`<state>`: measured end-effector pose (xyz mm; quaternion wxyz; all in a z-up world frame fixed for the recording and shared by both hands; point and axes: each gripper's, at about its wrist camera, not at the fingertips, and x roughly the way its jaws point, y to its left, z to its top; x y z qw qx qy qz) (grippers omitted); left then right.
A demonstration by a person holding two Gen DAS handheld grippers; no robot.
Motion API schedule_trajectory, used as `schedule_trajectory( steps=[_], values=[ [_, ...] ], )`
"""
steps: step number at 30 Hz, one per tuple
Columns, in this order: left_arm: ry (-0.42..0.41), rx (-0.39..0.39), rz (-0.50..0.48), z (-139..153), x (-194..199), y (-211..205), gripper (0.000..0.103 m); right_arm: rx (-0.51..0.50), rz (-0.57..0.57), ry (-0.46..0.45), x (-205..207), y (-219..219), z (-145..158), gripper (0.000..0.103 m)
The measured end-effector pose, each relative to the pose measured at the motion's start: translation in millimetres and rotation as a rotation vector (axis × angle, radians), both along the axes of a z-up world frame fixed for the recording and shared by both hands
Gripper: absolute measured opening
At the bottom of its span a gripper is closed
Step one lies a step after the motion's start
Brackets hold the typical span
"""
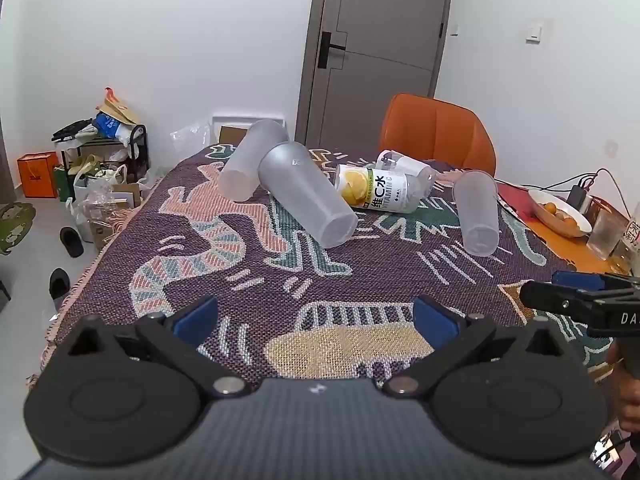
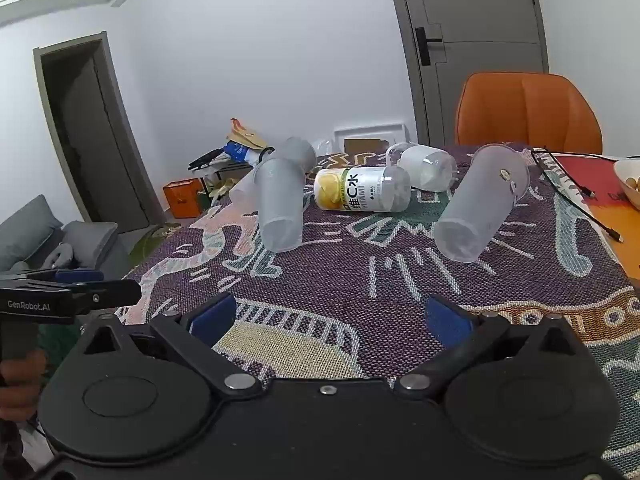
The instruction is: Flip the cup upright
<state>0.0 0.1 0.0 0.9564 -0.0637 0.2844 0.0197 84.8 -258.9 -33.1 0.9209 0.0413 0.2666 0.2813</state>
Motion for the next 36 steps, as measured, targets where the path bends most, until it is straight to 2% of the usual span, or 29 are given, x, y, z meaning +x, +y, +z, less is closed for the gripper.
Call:
schedule_trajectory(
  steps=[36],
  values=[
    [-0.009, -0.003, -0.01, 2.5, -3.4, -0.8, 0.103, -0.028, 0.003, 0.001, -0.4, 1.6, -1.0, 0.103]
  ],
)
